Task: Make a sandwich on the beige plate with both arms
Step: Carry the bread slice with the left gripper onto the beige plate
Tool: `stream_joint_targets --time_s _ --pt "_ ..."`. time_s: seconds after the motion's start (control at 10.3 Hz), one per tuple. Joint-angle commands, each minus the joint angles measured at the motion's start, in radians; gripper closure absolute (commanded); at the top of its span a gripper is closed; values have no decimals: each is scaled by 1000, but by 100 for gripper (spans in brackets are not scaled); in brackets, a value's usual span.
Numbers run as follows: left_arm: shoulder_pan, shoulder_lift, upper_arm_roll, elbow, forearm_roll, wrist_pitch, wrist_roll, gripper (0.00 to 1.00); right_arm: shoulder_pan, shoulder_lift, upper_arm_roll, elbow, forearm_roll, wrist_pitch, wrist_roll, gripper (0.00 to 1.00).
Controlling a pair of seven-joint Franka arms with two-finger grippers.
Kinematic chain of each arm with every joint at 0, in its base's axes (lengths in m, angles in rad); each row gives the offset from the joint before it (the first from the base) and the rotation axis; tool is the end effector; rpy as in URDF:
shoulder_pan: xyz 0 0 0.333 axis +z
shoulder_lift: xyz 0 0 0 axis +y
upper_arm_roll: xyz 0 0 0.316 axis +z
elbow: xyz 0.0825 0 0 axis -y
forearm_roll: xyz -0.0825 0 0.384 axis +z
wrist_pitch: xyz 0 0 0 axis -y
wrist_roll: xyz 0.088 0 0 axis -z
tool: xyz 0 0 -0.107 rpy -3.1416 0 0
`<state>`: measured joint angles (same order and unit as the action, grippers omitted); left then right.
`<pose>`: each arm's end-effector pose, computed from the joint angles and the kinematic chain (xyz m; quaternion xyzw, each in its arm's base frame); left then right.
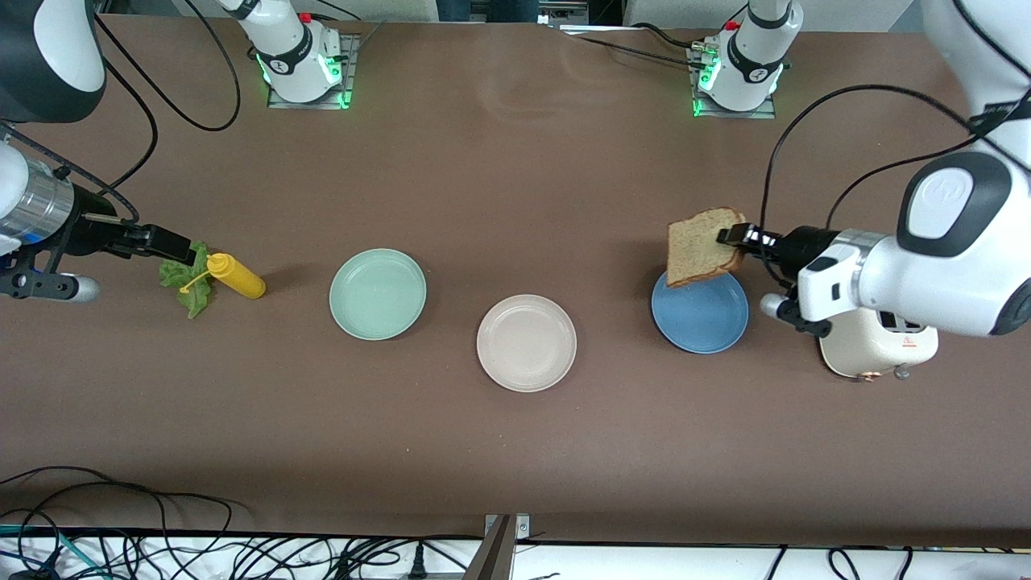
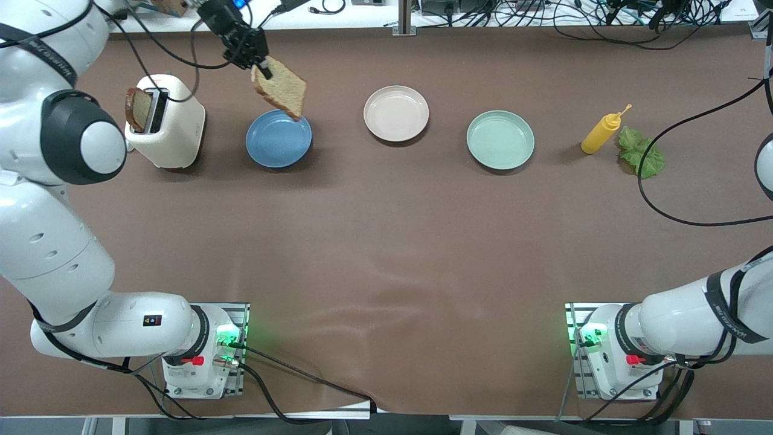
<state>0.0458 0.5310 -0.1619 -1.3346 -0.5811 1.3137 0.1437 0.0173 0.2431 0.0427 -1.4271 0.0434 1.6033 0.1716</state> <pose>0.6382 -0.1225 0.4227 0.9030 -0.1139 -0.2503 0.3302 0.6258 0.0391 0.5515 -0.9974 0.0576 0.0362 0.0228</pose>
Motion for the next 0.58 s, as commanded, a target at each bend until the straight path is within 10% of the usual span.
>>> stream_joint_targets --time_s 0.0,0.49 --pt "-23 91 -7 26 -155 65 11 100 -2 -10 0 -6 16 -5 -11 0" --pt "-155 237 -7 25 -397 341 89 100 -2 -10 -1 0 15 -5 -4 0"
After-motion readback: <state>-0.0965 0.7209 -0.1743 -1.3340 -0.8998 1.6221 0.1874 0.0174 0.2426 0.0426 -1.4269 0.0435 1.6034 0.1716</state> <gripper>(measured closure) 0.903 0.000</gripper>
